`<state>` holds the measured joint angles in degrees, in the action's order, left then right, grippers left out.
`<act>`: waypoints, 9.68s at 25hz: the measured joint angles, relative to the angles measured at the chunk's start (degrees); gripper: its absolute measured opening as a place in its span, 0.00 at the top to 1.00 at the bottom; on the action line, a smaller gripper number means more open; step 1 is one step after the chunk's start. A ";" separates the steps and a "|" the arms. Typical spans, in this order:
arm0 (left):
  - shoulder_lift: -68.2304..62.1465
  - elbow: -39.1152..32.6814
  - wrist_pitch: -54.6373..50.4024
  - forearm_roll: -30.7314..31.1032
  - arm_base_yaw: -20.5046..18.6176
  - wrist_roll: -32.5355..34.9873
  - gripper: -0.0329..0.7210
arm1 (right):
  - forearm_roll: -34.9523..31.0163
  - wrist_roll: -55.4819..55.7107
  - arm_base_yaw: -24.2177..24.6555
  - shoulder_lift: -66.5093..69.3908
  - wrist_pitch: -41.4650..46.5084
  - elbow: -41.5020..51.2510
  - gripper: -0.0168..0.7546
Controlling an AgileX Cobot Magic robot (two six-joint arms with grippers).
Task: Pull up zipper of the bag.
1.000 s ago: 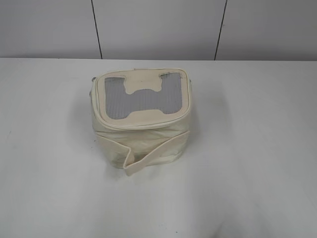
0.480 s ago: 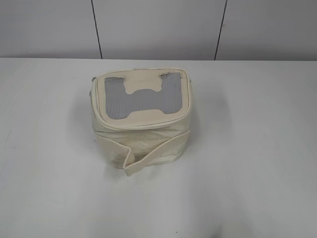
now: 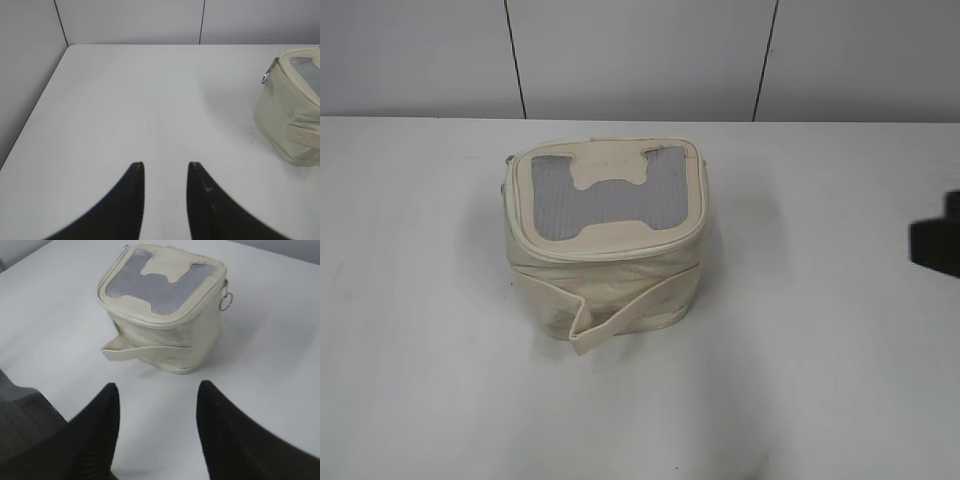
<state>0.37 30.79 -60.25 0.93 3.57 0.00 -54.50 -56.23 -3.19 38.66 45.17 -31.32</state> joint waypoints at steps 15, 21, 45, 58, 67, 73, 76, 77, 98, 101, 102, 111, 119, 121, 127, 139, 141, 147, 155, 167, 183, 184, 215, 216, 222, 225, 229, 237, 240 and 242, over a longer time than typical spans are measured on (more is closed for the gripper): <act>0.00 0.00 0.05 0.00 0.00 0.00 0.65 | -16.73 -26.99 -8.68 69.51 9.05 -50.39 0.46; 0.00 0.00 0.05 0.00 0.00 0.00 0.65 | -7.02 -15.75 -17.15 85.87 14.35 -74.13 0.46; -13.12 2.75 12.64 -6.39 1.07 0.42 0.65 | 1.78 -2.78 -22.34 101.67 22.15 -93.01 0.91; -53.72 9.44 39.44 -37.65 12.61 28.61 0.71 | 1.80 -2.13 -22.34 101.67 22.53 -93.07 0.91; -75.04 22.50 12.01 -70.83 -7.02 69.84 0.72 | 1.86 -1.44 -22.34 101.67 22.84 -93.07 0.91; -89.48 23.08 13.53 -72.11 -10.34 95.47 0.39 | 1.91 -1.36 -22.34 101.67 22.90 -93.07 0.91; -95.31 23.08 13.89 -72.18 -8.24 102.26 0.30 | 1.91 -1.29 -22.34 101.67 22.90 -93.07 0.91; -96.93 23.08 14.24 -72.18 -7.18 104.14 0.29 | 1.91 -1.29 -22.34 101.67 22.95 -93.07 0.92; -103.68 26.56 35.72 -72.39 7.74 114.90 0.39 | 1.86 -0.89 -22.34 101.67 23.01 -93.07 0.92; -103.74 27.00 35.51 -72.44 8.15 115.57 0.40 | 1.86 -0.89 -22.34 101.67 23.01 -93.07 0.92; -103.88 27.07 35.46 -72.44 8.28 115.70 0.41 | 1.86 -0.89 -22.34 101.67 23.01 -93.07 0.92; -104.25 27.07 36.36 -72.44 9.91 118.33 0.54 | 1.86 -0.89 -22.34 101.67 23.06 -93.07 0.92; -106.30 27.71 38.02 -72.44 12.05 118.72 0.77 | 1.86 -0.85 -22.34 101.67 23.23 -93.07 0.92; -106.44 27.73 38.12 -72.36 12.28 118.72 0.87 | 1.91 -0.85 -22.34 101.67 23.23 -93.07 0.92; -106.14 27.73 39.04 -72.07 12.47 118.44 0.95 | 1.91 -0.27 -22.34 101.67 23.23 -93.07 0.92; -95.54 18.81 41.14 -69.45 12.06 115.88 0.95 | 1.91 3.54 -22.34 101.67 22.83 -93.07 0.92; -94.44 17.71 41.09 -69.51 12.06 115.08 0.95 | 1.91 4.37 -22.34 101.67 22.71 -93.07 0.92; -91.22 15.05 41.19 -69.65 12.06 113.67 0.95 | 1.86 6.22 -22.34 101.67 22.63 -93.07 0.92; -85.28 9.36 41.09 -69.77 12.13 111.94 0.94 | 1.49 8.42 -22.34 101.67 22.12 -93.07 0.92; -81.14 5.31 36.71 -60.03 17.57 98.27 0.94 | 1.16 14.24 -22.34 101.73 20.88 -93.07 0.92; -77.45 5.31 26.28 -48.57 18.34 84.81 0.94 | 3.92 27.82 -22.74 101.73 15.81 -93.07 0.92; -77.45 5.31 26.20 -49.08 18.68 84.80 0.94 | 3.92 27.83 -22.74 101.73 15.81 -93.07 0.92; -74.87 15.10 28.00 -62.41 16.16 74.90 0.52 | 7.88 25.89 -9.75 93.22 21.19 -92.53 0.46; -76.68 17.95 25.42 -62.41 13.86 74.90 0.52 | 7.94 25.95 -8.79 92.44 21.55 -91.39 0.48; -95.52 40.50 9.78 -60.69 10.91 74.85 0.51 | 7.27 20.49 -4.97 82.06 15.75 -70.11 0.56; -104.78 52.83 3.77 -59.06 12.29 74.17 0.51 | 2.26 11.70 -4.64 72.62 3.90 -49.77 0.56; -115.41 67.87 -4.45 -55.65 14.51 71.45 0.49 | -19.70 -12.82 -4.74 61.90 -8.53 -27.85 0.56; -127.05 82.95 -8.97 -48.44 18.33 65.05 0.39 | -43.95 -43.21 -4.74 58.90 -9.37 -11.33 0.46; -128.10 83.67 -9.16 -47.31 18.61 64.77 0.39 | -45.20 -44.44 -4.74 58.88 -9.27 -11.01 0.45; -128.65 83.79 -9.17 -46.72 18.65 64.71 0.39 | -45.59 -44.84 -4.74 58.88 -9.13 -11.01 0.45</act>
<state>-128.28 114.58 -69.42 -45.78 22.22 64.71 -100.09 -101.07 -7.92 97.54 36.04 -42.33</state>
